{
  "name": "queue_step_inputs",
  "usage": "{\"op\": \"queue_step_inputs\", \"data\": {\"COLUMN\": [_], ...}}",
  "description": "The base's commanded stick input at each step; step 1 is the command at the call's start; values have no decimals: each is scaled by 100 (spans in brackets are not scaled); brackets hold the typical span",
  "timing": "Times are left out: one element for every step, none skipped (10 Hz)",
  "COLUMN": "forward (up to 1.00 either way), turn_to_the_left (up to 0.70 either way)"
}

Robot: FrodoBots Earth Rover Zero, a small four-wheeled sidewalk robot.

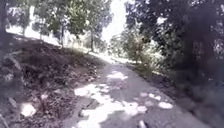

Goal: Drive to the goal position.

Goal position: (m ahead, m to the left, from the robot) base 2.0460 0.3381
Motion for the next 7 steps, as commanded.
{"op": "queue_step_inputs", "data": {"forward": [50, 50, 50, 50, 50, 50, 50], "turn_to_the_left": [6, 13, 16, 4, 17, 13, 0]}}
